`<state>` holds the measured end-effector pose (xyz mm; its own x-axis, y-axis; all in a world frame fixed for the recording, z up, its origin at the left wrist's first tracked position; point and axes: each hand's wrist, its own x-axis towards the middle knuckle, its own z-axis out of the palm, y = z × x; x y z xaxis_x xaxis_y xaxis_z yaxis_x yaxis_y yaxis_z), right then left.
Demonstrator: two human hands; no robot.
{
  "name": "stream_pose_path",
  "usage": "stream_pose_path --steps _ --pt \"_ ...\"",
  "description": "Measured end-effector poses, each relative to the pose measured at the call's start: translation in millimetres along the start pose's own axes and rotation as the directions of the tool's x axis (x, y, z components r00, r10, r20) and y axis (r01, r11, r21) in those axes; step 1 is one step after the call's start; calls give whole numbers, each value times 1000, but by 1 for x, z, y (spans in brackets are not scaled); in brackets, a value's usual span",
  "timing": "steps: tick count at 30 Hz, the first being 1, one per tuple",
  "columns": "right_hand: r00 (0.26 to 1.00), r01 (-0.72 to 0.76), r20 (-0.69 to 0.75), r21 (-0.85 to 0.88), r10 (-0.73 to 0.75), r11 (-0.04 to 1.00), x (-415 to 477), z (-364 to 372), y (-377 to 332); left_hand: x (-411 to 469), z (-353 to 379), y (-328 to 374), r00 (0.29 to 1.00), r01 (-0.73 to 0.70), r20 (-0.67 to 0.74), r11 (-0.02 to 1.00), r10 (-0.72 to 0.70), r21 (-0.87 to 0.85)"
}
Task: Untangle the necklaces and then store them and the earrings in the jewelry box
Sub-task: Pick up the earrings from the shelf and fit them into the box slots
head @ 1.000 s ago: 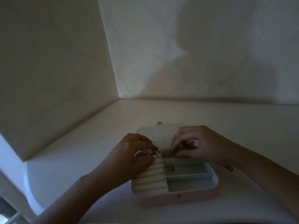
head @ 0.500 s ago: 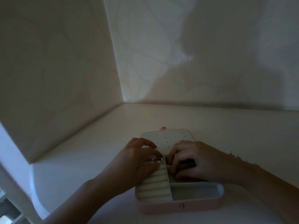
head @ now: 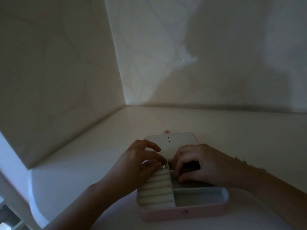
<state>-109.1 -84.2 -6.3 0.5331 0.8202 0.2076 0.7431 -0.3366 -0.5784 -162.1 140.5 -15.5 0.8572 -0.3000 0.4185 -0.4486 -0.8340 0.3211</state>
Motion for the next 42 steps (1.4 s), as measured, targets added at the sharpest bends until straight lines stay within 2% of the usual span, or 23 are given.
stream_pose_path --steps 3,7,12,15,17,21,28,34,36,37,39,42 --pt "1000 -15 4 41 15 999 -1 -1 -2 -2 2 -5 998 -64 14 998 63 28" --pt "999 -39 -13 96 41 995 -1 -2 -4 -3 1 -9 996 -60 68 998 59 14" --pt "987 -61 -126 251 95 966 0 -5 -7 -1 -7 -6 984 -24 174 1000 24 -3" --pt "963 -88 -208 357 171 930 3 -11 -8 1 -10 2 995 56 92 994 -47 -96" --pt "953 -111 -208 432 218 895 8 -13 -7 5 -15 6 992 120 2 971 -123 -208" --pt "948 -97 -209 531 242 841 25 -9 -11 14 -27 14 965 223 -20 857 -262 -464" --pt "932 -53 -276 536 234 842 38 -5 -21 18 -27 16 937 293 -10 801 -349 -523" --pt "928 -33 -290 561 234 827 45 -2 -26 14 -30 12 935 302 19 764 -355 -570" --pt "932 -33 -297 503 209 864 49 2 -26 11 -33 7 924 330 35 750 -380 -573" --pt "936 -32 -307 420 175 907 49 4 -25 9 -35 3 914 350 37 740 -404 -574" --pt "954 -23 -291 161 70 987 48 11 -19 5 -37 -4 886 398 44 708 -462 -584" --pt "988 9 -152 -166 -35 986 45 21 -11 -2 -37 -11 851 472 121 642 -512 -605"
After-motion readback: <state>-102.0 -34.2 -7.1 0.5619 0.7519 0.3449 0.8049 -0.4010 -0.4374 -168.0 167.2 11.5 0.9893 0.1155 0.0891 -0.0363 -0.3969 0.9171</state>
